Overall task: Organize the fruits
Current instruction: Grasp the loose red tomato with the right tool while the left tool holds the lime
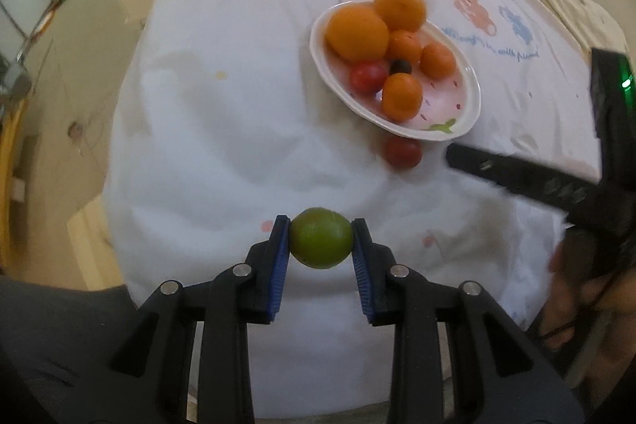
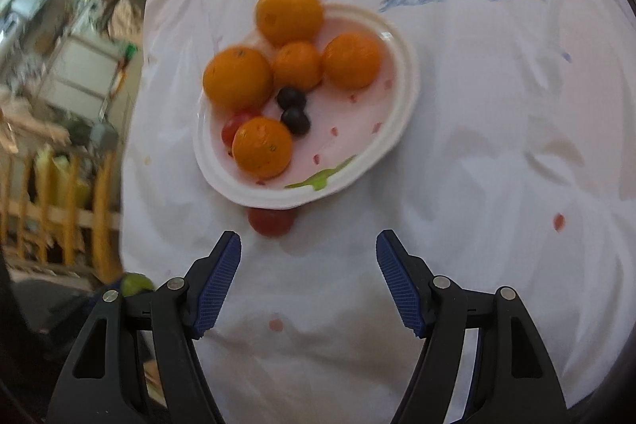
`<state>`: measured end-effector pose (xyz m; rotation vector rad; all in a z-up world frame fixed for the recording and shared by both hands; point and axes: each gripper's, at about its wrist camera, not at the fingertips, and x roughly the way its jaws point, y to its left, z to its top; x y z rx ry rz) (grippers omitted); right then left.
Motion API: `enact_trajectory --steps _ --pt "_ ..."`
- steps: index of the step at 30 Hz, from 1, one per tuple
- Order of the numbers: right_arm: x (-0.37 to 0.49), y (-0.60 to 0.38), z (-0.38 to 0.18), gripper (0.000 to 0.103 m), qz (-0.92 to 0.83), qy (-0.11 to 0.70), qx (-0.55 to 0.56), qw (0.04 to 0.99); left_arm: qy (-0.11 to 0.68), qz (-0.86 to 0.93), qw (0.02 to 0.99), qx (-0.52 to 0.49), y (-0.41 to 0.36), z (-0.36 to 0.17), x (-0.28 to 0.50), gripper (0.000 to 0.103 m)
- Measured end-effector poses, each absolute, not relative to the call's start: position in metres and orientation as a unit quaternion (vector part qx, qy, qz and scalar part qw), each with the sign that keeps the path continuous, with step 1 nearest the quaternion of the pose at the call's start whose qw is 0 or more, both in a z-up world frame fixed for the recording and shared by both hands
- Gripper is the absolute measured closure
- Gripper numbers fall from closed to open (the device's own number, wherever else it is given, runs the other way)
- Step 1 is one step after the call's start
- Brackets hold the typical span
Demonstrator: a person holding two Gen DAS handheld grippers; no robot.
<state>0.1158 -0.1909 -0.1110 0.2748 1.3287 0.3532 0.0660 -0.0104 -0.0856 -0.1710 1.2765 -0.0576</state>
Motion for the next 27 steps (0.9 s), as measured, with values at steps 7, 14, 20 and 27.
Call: enact_trajectory --steps 7,14,20,27 --pt "0.121 -0.157 -0.136 0.032 0.171 0.633 0.085 0.751 0.599 -0.037 0.796 -0.085 -0.014 -0.087 0.065 0.076" --pt "0.126 -0.138 -0.137 0.069 0.187 0.62 0.041 0.761 0.605 -0.042 0.792 -0.077 -0.018 -0.09 0.067 0.076" --pt "0.126 -0.146 -0.135 0.069 0.199 0.622 0.056 0.756 0.604 -0.038 0.793 -0.078 -0.017 -0.091 0.068 0.076" --pt "0.107 -0.173 -0.116 0.069 0.203 0.61 0.085 0.761 0.599 -0.022 0.796 -0.08 -0.01 -0.093 0.069 0.076"
